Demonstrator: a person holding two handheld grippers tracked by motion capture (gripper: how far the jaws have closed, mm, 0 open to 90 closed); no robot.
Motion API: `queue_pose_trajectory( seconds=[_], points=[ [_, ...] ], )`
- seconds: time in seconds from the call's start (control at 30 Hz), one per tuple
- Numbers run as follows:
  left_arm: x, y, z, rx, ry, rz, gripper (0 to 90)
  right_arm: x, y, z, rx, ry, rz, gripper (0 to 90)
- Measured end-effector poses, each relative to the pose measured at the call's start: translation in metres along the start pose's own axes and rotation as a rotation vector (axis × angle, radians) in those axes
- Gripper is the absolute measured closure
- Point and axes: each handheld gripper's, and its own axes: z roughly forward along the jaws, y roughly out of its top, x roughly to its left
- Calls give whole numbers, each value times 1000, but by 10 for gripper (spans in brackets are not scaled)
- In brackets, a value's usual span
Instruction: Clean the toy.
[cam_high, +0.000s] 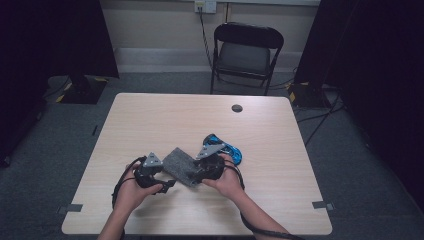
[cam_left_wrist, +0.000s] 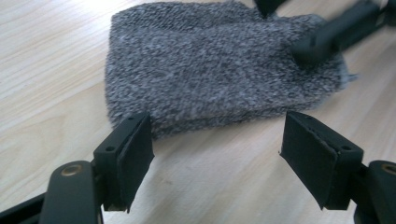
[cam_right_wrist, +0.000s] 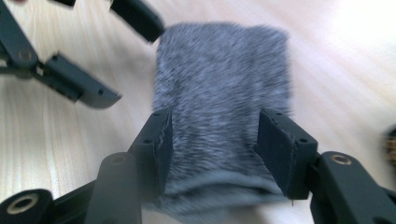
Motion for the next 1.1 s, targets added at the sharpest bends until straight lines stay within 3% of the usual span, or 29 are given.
queue_pose_trajectory(
  seconds=[0.1, 0.17, 0.23, 0.33, 0.5, 1.1],
  points=[
    [-4, 1, 1, -1, -16, -3, 249, -12, 2, -15, -28, -28, 9, 514],
    [-9, 1, 3, 4, -42, -10, 248, -21, 2, -20, -19, -31, -17, 536],
    [-13, 1, 5, 21, -50, 5, 246, -31, -1, -24, -2, -75, 0, 548],
    [-16, 1, 8, 27, -67, 0, 246, -46, -6, -26, -2, -114, 41, 555],
    [-14, -1, 12, 31, -70, -11, 239, -55, -11, -19, 16, -121, 37, 570],
    [15, 11, 25, -37, -24, -94, 217, -26, -25, -6, 34, -51, -8, 568]
  ],
)
